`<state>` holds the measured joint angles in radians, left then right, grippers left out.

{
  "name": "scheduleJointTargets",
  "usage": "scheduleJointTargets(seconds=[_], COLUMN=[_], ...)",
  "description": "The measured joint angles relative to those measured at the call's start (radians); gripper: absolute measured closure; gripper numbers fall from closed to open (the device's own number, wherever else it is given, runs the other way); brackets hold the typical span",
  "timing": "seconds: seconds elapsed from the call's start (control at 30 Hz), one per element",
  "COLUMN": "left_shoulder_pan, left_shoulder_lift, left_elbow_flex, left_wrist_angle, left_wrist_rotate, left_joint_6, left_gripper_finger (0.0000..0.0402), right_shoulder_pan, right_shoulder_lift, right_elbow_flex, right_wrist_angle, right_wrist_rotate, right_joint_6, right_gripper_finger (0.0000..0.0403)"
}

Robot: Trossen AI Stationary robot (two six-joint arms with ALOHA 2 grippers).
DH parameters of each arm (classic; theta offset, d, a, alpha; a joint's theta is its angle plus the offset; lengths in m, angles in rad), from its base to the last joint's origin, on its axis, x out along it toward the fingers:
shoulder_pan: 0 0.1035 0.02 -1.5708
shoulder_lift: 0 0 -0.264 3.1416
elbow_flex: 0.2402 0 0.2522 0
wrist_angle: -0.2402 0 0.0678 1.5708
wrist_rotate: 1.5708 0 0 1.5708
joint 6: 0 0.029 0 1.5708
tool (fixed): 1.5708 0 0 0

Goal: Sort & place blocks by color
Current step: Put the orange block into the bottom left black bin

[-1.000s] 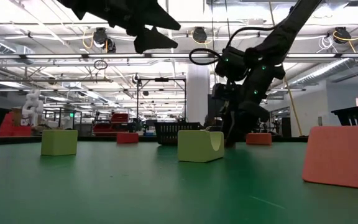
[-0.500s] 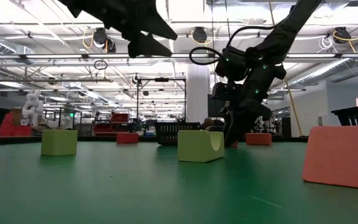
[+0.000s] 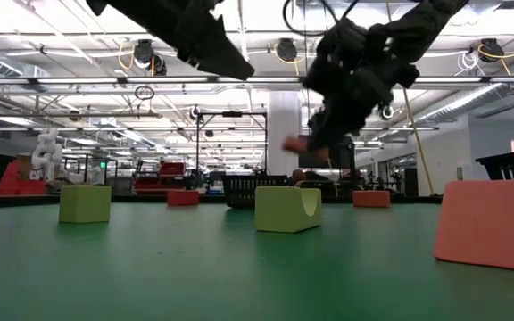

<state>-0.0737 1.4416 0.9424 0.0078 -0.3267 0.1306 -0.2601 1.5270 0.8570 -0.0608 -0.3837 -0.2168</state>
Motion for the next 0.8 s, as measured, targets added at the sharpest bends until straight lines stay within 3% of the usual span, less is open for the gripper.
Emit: scheduleJointTargets(seconds=[0.17, 0.43, 0.8], left_shoulder_pan=[-0.058, -0.101, -0.113], left_shoulder_lift=[0.075, 0.173, 0.244], left_elbow_flex=[0.0, 0.0, 0.0], left_wrist_angle=[0.094, 0.189, 0.292], left_wrist_rotate=[-0.08, -0.105, -0.13], left_joint_6=[0.214, 0.41, 0.501], left_gripper_finger=[0.0112, 0.0112, 0.0113], right_shoulder_pan=[0.02, 0.053, 0.054], right_shoulder_lift=[-0.011, -0.012, -0.012], right_elbow_flex=[0.0, 0.0, 0.0], right_wrist_angle=[0.103, 0.154, 0.23], right_wrist_rotate=[-0.169, -0.212, -0.224], right_joint_6=[0.216, 0.342, 0.394], right_gripper_finger=[0.0284, 0.0284, 0.0284])
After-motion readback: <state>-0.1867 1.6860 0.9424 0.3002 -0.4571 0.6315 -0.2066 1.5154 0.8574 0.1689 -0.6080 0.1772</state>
